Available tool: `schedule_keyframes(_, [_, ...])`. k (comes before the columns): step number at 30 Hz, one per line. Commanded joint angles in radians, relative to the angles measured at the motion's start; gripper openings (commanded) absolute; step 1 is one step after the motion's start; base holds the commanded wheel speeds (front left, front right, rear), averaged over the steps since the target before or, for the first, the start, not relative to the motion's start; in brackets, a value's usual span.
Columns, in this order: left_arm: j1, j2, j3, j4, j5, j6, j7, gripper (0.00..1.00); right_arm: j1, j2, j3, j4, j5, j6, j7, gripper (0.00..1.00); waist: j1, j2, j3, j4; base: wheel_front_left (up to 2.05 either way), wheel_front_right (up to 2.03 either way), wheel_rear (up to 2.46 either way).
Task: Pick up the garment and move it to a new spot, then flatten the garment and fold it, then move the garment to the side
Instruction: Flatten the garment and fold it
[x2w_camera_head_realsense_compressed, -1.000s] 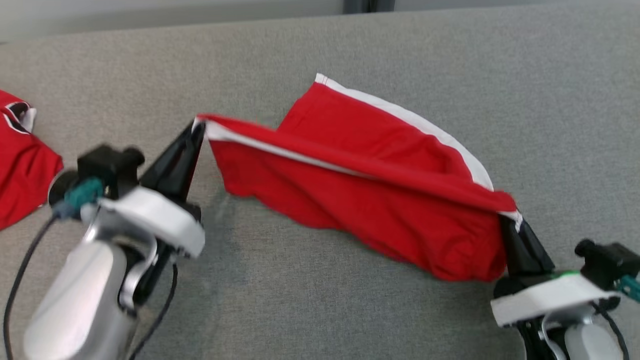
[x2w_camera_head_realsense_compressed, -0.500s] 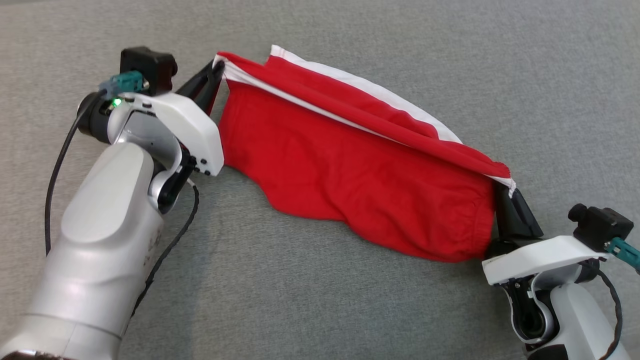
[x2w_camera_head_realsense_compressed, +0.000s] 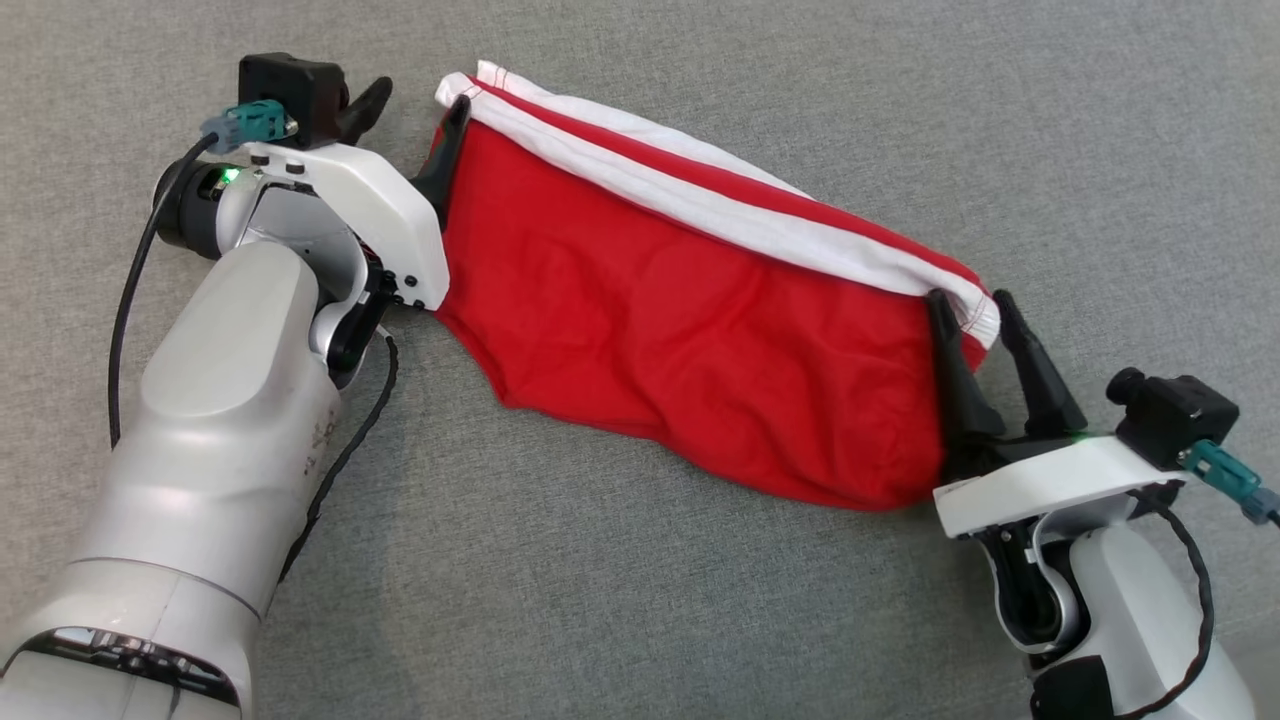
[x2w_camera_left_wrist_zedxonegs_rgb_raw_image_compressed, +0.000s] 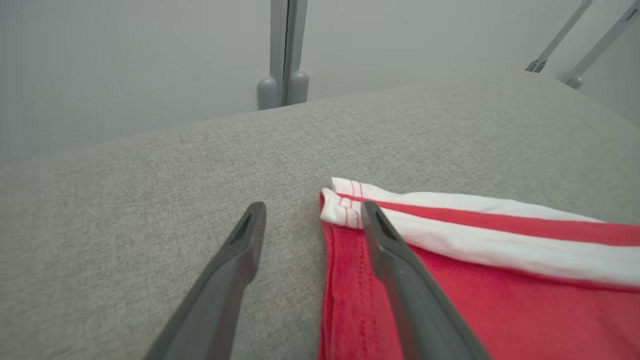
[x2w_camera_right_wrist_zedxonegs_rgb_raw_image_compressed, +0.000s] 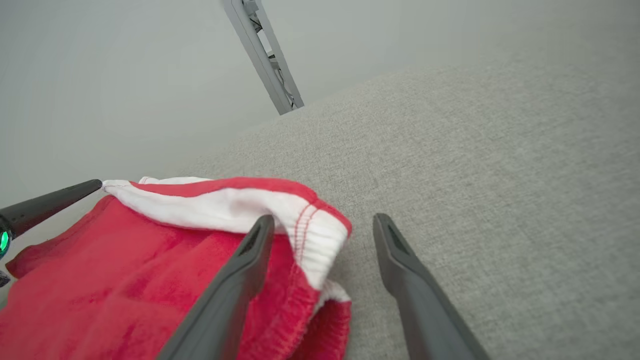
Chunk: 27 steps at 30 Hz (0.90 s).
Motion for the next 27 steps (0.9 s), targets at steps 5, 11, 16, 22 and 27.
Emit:
schedule_keyframes(5, [0.030,0.004,-0.008,0.002,-0.001,0.001,-0.134,1.00,0.035,-0.007,-0.066,-0.101,-0.148,0.000,-0.018,1.00,0.0000,0.0000,-0.023,0.029,0.00,0.00,0.00])
schedule_keyframes(11, [0.111,0.017,0.033,-0.088,0.005,0.046,-0.209,1.00,0.091,-0.006,-0.152,-0.241,-0.277,0.000,-0.017,1.00,0.0000,0.0000,-0.069,0.071,0.00,0.00,0.00])
schedule_keyframes(16, [0.252,0.056,0.112,-0.319,0.045,0.120,-0.212,1.00,0.130,-0.006,-0.198,-0.291,-0.347,0.000,-0.017,1.00,0.0000,0.0000,-0.112,0.101,0.00,0.00,0.00])
schedule_keyframes(22, [0.460,0.100,0.186,-0.555,0.098,0.195,-0.210,1.00,0.170,-0.006,-0.236,-0.300,-0.380,0.000,-0.017,1.00,0.0000,0.0000,-0.156,0.116,0.00,0.00,0.00])
schedule_keyframes(27, [0.598,0.124,0.216,-0.669,0.107,0.235,-0.211,1.00,0.199,-0.006,-0.252,-0.292,-0.380,0.000,-0.016,1.00,0.0000,0.0000,-0.175,0.117,0.00,0.00,0.00])
